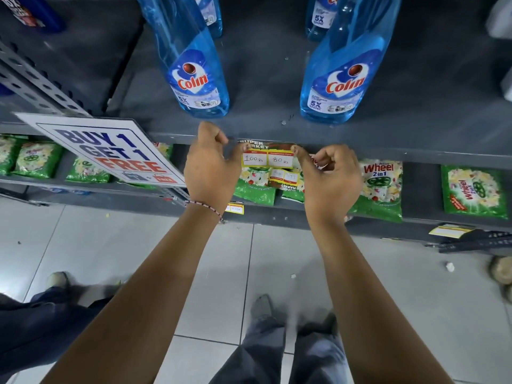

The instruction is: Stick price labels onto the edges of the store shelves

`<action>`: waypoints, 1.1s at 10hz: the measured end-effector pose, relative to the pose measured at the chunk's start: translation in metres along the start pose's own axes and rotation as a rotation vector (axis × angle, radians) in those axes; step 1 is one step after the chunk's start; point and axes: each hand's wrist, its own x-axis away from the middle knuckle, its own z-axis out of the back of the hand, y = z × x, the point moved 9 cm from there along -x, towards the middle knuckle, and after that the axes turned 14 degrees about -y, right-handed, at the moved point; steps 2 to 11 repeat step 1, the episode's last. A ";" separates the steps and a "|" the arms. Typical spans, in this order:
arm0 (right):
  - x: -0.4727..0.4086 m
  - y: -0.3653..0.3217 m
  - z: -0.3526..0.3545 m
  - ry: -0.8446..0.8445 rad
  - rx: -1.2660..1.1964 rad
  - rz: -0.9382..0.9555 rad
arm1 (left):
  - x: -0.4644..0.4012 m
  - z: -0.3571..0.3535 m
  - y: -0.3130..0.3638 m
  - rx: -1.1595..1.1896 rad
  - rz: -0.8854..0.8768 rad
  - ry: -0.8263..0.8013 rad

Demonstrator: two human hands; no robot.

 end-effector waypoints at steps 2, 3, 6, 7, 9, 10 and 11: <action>0.002 -0.003 0.015 0.033 -0.051 0.083 | 0.009 0.000 0.022 0.030 -0.148 0.037; 0.002 -0.003 0.015 0.033 -0.051 0.083 | 0.009 0.000 0.022 0.030 -0.148 0.037; 0.002 -0.003 0.015 0.033 -0.051 0.083 | 0.009 0.000 0.022 0.030 -0.148 0.037; 0.002 -0.003 0.015 0.033 -0.051 0.083 | 0.009 0.000 0.022 0.030 -0.148 0.037; 0.002 -0.003 0.015 0.033 -0.051 0.083 | 0.009 0.000 0.022 0.030 -0.148 0.037; 0.002 -0.003 0.015 0.033 -0.051 0.083 | 0.009 0.000 0.022 0.030 -0.148 0.037; 0.002 -0.003 0.015 0.033 -0.051 0.083 | 0.009 0.000 0.022 0.030 -0.148 0.037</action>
